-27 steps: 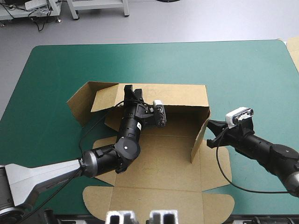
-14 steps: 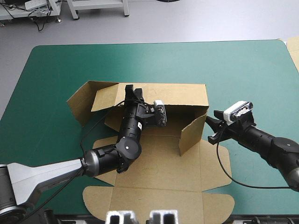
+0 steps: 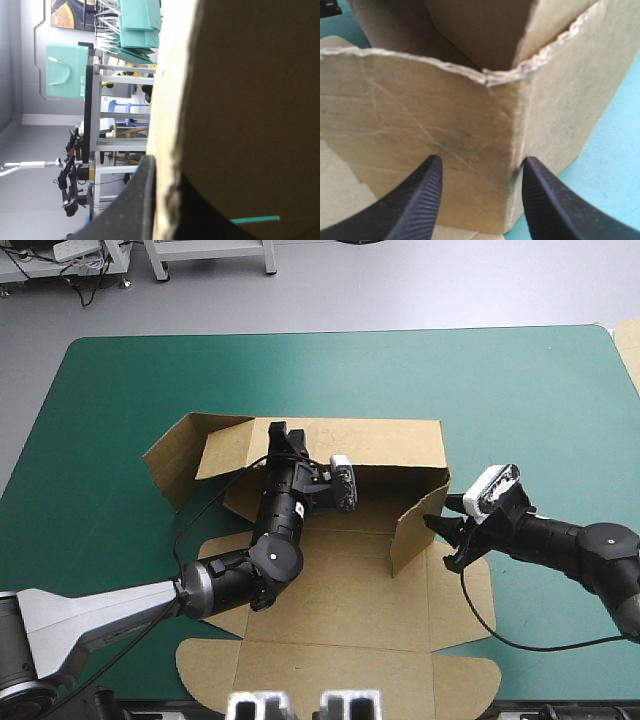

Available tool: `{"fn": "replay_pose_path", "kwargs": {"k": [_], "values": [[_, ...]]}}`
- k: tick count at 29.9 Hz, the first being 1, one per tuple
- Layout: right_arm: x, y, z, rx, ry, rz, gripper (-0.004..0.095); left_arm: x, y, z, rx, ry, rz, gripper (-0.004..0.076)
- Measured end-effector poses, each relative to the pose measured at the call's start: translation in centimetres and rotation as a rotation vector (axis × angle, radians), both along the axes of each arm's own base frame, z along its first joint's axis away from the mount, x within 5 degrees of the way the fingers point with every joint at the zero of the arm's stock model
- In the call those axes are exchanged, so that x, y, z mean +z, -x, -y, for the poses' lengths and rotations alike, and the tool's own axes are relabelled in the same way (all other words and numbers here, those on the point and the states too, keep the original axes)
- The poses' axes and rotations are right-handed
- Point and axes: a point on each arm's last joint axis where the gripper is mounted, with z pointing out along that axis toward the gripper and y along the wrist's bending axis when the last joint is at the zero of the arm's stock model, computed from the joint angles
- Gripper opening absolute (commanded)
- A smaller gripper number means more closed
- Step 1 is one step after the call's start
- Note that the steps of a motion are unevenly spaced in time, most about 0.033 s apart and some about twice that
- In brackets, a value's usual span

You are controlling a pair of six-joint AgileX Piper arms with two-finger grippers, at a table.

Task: Fold the box

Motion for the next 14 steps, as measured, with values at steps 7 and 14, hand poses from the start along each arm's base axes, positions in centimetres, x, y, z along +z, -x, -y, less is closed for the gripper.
{"fn": "replay_pose_path", "kwargs": {"k": [7, 14], "values": [[-0.4, -0.8, 0.0, -0.033, -0.030, -0.003, 0.0463, 0.0, 0.0, 0.0, -0.004, 0.002, -0.003, -0.0008], [-1.3, -2.2, -0.1, -0.065, -0.097, -0.019, 0.0449, 0.0, 0.0, 0.1, -0.008, 0.003, -0.005, -0.0008]]}}
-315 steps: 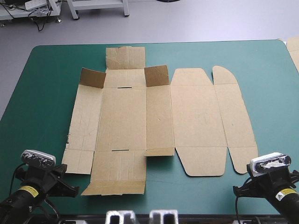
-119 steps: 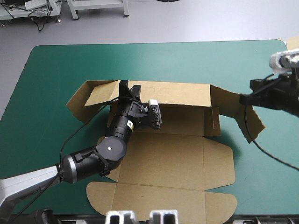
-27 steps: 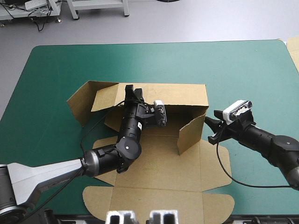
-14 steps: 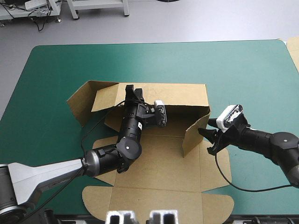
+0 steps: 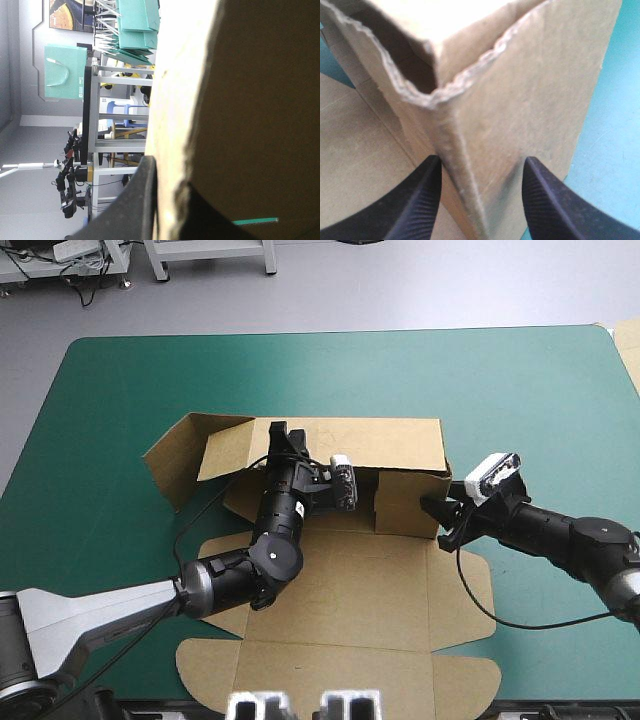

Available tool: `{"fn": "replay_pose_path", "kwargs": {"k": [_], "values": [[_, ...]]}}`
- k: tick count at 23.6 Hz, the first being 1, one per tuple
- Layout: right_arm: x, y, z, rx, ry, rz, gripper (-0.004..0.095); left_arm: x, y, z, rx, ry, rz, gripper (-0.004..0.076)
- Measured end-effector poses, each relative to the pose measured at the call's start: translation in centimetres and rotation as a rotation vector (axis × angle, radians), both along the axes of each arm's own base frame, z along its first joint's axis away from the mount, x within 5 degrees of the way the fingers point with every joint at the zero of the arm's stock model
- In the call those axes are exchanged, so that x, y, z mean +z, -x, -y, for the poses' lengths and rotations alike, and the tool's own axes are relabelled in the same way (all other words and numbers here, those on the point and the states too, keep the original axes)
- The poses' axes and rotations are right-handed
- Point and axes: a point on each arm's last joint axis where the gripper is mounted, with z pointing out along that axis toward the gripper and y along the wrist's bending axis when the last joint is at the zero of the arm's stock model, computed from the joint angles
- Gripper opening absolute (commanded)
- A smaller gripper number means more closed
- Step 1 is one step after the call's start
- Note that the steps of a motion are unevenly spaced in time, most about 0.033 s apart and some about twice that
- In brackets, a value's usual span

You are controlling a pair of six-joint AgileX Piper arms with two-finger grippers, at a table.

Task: Fold the box

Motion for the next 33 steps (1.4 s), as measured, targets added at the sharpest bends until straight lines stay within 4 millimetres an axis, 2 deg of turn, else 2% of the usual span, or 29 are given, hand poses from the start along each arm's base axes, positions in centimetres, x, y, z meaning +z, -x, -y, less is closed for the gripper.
{"fn": "replay_pose_path", "kwargs": {"k": [2, 4, 5, 6, 7, 13, 15, 22, 24, 30, 33], "values": [[-0.2, -0.6, 0.0, -0.025, -0.027, 0.016, 0.0414, 0.0, 0.0, 0.0, -0.002, -0.001, -0.001, -0.0008], [-0.4, -1.1, 0.1, -0.042, -0.039, 0.032, 0.0320, 0.0, -0.1, 0.0, -0.011, -0.012, -0.004, -0.0008], [-0.5, -1.2, 0.1, -0.044, -0.043, 0.035, 0.0161, 0.0, 0.0, 0.1, -0.015, -0.013, -0.005, -0.0008], [-0.5, -1.3, 0.0, -0.044, -0.051, 0.036, 0.0055, 0.0, -0.1, 0.1, -0.019, -0.014, -0.007, -0.0008], [-0.6, -1.4, 0.0, -0.047, -0.051, 0.037, -0.0001, 0.0, -0.1, 0.1, -0.021, -0.014, -0.007, -0.0008], [-0.4, -1.8, 0.3, -0.094, -0.059, 0.034, 0.0002, 0.0, -0.1, 0.1, -0.026, -0.015, -0.008, -0.0008], [-0.4, -1.8, 0.3, -0.097, -0.063, 0.032, 0.0001, 0.0, -0.1, 0.1, -0.026, -0.015, -0.008, 0.0014], [-0.5, -1.8, 0.3, -0.096, -0.057, 0.029, 0.0002, -0.4, -0.3, 0.5, -0.021, -0.015, -0.020, 0.0328], [-0.5, -1.8, 0.3, -0.096, -0.057, 0.029, 0.0002, -0.4, -0.4, 0.8, -0.024, -0.004, -0.030, 0.0381], [-0.5, -1.8, 0.3, -0.101, -0.061, 0.023, 0.0001, 0.1, -0.3, 1.8, -0.049, 0.050, -0.044, 0.0382], [-0.5, -1.8, 0.4, -0.110, -0.070, 0.012, 0.0002, 0.4, 0.6, 2.7, -0.084, 0.058, -0.039, 0.0382]]}}
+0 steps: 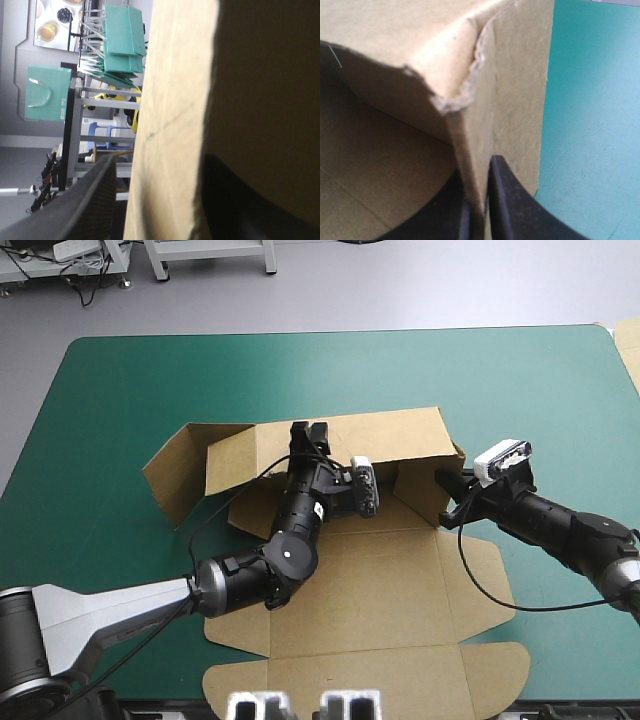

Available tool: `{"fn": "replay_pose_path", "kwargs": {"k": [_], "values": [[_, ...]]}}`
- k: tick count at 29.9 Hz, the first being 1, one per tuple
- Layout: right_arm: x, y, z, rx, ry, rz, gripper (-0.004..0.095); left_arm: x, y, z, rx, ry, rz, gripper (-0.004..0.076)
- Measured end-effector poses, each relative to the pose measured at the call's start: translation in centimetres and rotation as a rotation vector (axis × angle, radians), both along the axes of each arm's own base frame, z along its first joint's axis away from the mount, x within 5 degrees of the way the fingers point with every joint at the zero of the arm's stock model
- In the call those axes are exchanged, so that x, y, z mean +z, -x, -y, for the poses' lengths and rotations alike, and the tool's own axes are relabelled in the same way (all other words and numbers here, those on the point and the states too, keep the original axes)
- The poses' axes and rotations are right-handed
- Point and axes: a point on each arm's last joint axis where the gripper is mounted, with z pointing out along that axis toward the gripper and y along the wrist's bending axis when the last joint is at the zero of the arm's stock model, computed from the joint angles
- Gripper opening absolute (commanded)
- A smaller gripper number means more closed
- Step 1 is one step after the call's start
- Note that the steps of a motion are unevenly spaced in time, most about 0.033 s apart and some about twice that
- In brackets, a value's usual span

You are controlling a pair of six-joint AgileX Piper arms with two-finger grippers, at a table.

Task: Fold the box

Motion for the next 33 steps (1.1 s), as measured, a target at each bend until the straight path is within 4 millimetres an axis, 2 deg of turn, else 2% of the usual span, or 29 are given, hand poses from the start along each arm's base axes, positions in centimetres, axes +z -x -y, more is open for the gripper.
{"fn": "replay_pose_path", "kwargs": {"k": [6, 9, 11, 14, 16, 19, 21, 24, 29, 33], "values": [[0.0, 0.0, 0.0, 0.003, 0.010, -0.003, 0.0002, 0.1, 3.9, 2.6, -0.104, -0.004, 0.019, 0.0363], [-0.1, 0.0, 0.0, 0.003, 0.010, -0.004, 0.0001, 0.3, 6.3, 3.6, -0.146, -0.002, 0.044, 0.0317], [-0.1, 0.0, 0.0, 0.003, 0.010, -0.004, 0.0001, 0.5, 7.7, 4.1, -0.162, 0.008, 0.059, 0.0227], [-0.1, 0.0, 0.0, 0.003, 0.009, -0.005, 0.0002, 1.4, 8.7, 4.7, -0.158, 0.078, 0.061, -0.0002], [-0.1, 0.0, 0.0, 0.000, 0.007, -0.008, 0.0002, 2.4, 8.7, 4.9, -0.151, 0.134, 0.063, 0.0012], [-0.1, 0.0, 0.0, -0.003, 0.002, -0.013, 0.0002, 4.7, 8.1, 4.7, -0.139, 0.222, 0.068, 0.0014], [-0.1, 0.0, 0.0, -0.006, -0.001, -0.017, 0.0002, 6.8, 7.2, 4.2, -0.136, 0.299, 0.063, 0.0014], [0.0, 0.0, 0.1, -0.013, -0.010, -0.025, 0.0002, 9.9, 5.4, 2.7, -0.107, 0.451, -0.009, 0.0014], [0.5, -0.4, 0.1, -0.025, -0.013, -0.034, 0.0002, 14.9, 1.8, -1.6, -0.033, 0.706, -0.074, 0.0014], [1.6, -1.0, 0.1, -0.017, -0.001, -0.052, 0.0002, 17.6, -0.7, -5.8, 0.082, 0.851, -0.094, 0.0014]]}}
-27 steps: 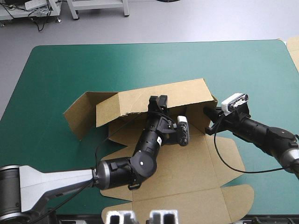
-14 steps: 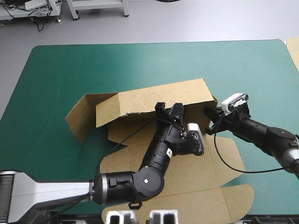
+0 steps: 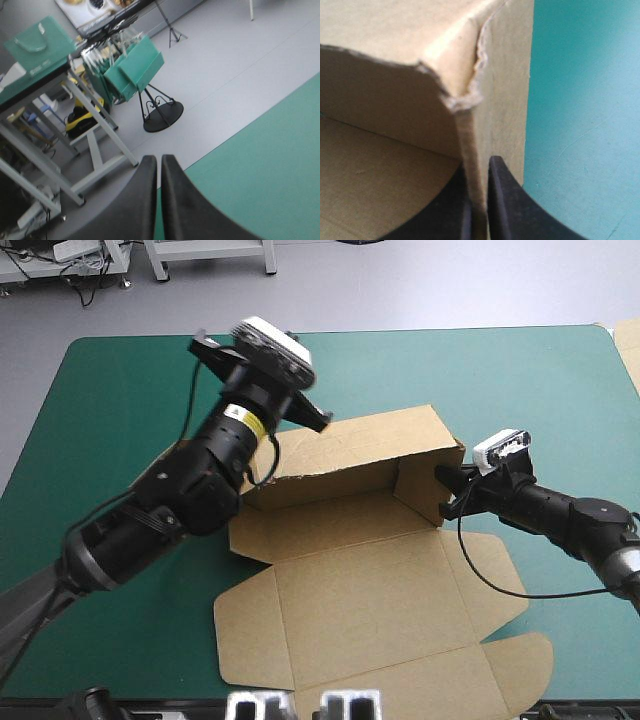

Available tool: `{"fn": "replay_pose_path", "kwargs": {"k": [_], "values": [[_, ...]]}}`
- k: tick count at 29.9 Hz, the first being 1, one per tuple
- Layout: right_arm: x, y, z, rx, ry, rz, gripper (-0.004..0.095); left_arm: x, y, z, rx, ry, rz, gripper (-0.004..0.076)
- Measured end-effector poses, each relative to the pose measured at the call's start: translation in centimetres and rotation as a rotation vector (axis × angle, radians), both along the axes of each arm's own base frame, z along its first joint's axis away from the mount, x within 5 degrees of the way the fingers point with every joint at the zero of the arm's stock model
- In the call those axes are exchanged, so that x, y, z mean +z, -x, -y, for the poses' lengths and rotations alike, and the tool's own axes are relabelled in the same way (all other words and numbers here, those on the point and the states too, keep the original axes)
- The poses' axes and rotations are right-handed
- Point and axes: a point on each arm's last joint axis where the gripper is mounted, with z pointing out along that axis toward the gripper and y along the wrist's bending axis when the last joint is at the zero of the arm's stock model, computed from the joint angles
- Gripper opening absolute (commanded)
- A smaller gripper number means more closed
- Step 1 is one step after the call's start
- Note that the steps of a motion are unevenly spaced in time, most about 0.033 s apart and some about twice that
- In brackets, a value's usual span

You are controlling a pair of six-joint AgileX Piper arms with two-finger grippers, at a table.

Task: Fold the box

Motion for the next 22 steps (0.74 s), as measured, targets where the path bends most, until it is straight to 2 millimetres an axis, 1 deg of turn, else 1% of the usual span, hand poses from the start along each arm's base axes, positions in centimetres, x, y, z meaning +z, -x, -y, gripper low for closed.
{"fn": "replay_pose_path", "kwargs": {"k": [2, 4, 7, 11, 13, 17, 20, 22], "values": [[0.6, -0.4, 0.0, 0.005, 0.017, -0.007, 0.0002, 0.9, -1.1, -2.4, 0.060, 0.058, -0.048, 0.0014], [1.4, -0.8, 0.1, 0.005, 0.035, -0.005, 0.0002, 1.3, -2.1, -4.6, 0.115, 0.113, -0.105, 0.0014], [3.2, -1.6, 0.2, -0.011, 0.039, 0.003, 0.0002, 1.4, -3.8, -8.2, 0.205, 0.193, -0.206, 0.0014], [5.8, -2.5, 0.4, -0.044, 0.036, -0.013, 0.0002, 0.2, -5.2, -12.3, 0.288, 0.279, -0.371, 0.0014], [7.2, -2.8, 0.5, -0.060, 0.041, -0.033, 0.0002, -0.4, -5.6, -14.1, 0.312, 0.330, -0.452, 0.0014], [9.4, -3.2, 0.8, -0.085, 0.064, -0.119, 0.0002, -1.5, -6.2, -18.3, 0.396, 0.407, -0.572, 0.0014], [10.7, -3.7, 1.0, -0.092, 0.091, -0.207, 0.0002, -2.8, -6.7, -21.2, 0.471, 0.470, -0.678, 0.0014], [10.9, -4.2, 1.1, -0.095, 0.106, -0.282, 0.0002, -3.7, -7.0, -22.9, 0.498, 0.510, -0.744, 0.0014]]}}
